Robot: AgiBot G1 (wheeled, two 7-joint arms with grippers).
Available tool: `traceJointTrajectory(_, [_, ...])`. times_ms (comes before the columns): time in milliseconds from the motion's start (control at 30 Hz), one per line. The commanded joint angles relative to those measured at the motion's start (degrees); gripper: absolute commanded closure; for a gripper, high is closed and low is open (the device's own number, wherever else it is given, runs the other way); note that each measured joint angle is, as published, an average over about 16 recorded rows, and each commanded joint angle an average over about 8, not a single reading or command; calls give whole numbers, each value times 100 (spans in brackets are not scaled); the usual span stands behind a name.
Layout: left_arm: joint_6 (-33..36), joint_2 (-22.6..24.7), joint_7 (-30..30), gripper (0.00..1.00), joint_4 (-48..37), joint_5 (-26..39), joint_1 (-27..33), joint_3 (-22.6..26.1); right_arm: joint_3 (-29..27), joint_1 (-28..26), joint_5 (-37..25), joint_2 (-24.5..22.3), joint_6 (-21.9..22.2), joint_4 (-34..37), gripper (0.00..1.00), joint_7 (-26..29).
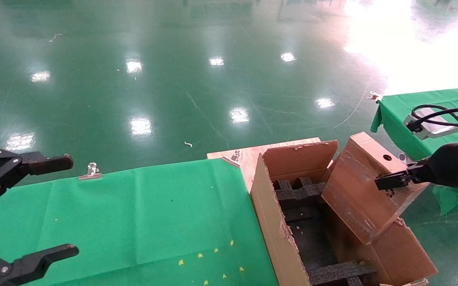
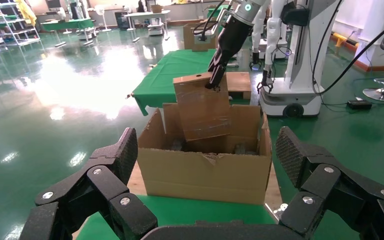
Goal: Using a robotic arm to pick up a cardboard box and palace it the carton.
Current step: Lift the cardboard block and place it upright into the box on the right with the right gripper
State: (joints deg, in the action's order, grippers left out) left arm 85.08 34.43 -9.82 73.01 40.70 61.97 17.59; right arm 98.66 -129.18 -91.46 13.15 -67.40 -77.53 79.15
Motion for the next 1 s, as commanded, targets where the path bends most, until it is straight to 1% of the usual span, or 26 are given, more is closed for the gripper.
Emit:
traceJointTrajectory(33, [0,0,0,0,0,0,0,0,-4,3,26,-14,18,-8,100,14])
traceJointTrajectory(133, [-1,0,0,0,0,0,0,0,7,22,11,22,22,68,100,38])
traceJointTrajectory(233, [-1,0,1,0,-1,-1,0,1,45,84,-59,65,96,113,100,330])
traceJointTrajectory(467, [0,0,2,0,-3,-1,1,3,227,330,-563,252,340,16,100,1624])
traceJointTrajectory(633, [-1,-1,2,0,-3,-2,2,4,355,532,-898,419,517,-25,100,2271])
traceJointTrajectory(767, [-1,-1,3,0,-3,-3,2,5,433,686,-1053,514,675,-38,100,2509])
traceJointTrajectory(1000, [-1,-1,3,0,-3,-4,2,6,545,920,-1271,622,937,-44,100,2725])
